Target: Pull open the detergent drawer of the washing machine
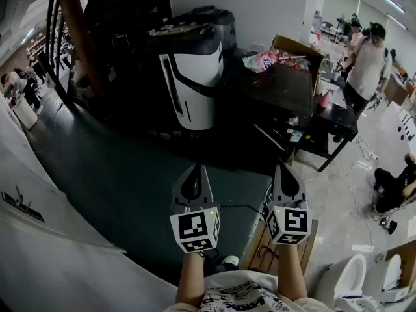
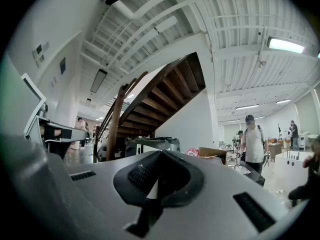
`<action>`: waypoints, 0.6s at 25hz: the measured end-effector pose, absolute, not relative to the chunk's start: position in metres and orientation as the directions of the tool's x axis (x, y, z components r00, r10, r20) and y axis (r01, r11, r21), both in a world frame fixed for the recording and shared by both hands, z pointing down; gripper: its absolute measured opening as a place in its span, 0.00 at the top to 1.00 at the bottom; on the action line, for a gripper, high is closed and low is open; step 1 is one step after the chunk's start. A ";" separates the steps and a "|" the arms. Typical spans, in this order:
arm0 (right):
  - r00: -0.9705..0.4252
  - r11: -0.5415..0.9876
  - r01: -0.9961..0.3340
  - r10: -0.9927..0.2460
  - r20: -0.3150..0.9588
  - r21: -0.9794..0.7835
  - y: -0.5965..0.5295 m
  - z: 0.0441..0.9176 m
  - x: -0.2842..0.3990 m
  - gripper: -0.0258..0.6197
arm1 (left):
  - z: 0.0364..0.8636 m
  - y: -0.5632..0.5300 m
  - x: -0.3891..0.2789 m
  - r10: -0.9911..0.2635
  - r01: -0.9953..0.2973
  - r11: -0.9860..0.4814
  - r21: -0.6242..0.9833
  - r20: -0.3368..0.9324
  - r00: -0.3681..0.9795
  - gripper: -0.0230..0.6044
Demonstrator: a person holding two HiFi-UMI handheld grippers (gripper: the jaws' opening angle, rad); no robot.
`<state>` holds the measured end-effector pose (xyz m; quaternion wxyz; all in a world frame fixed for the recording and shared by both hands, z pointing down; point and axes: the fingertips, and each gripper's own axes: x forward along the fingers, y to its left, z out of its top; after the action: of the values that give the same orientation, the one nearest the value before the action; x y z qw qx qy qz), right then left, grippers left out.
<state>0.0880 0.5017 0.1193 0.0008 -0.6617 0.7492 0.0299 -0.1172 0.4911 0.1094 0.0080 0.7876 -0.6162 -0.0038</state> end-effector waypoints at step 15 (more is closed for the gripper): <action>-0.125 0.124 -0.991 -0.992 -0.031 0.047 0.484 0.126 0.085 0.94 | 0.114 0.474 -0.119 -0.969 -0.969 -0.246 0.012 0.009 0.246 0.94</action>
<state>0.0851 0.4842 0.1261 -0.0040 -0.6613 0.7496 0.0279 -0.1194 0.4739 0.1138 0.0075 0.7893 -0.6140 0.0001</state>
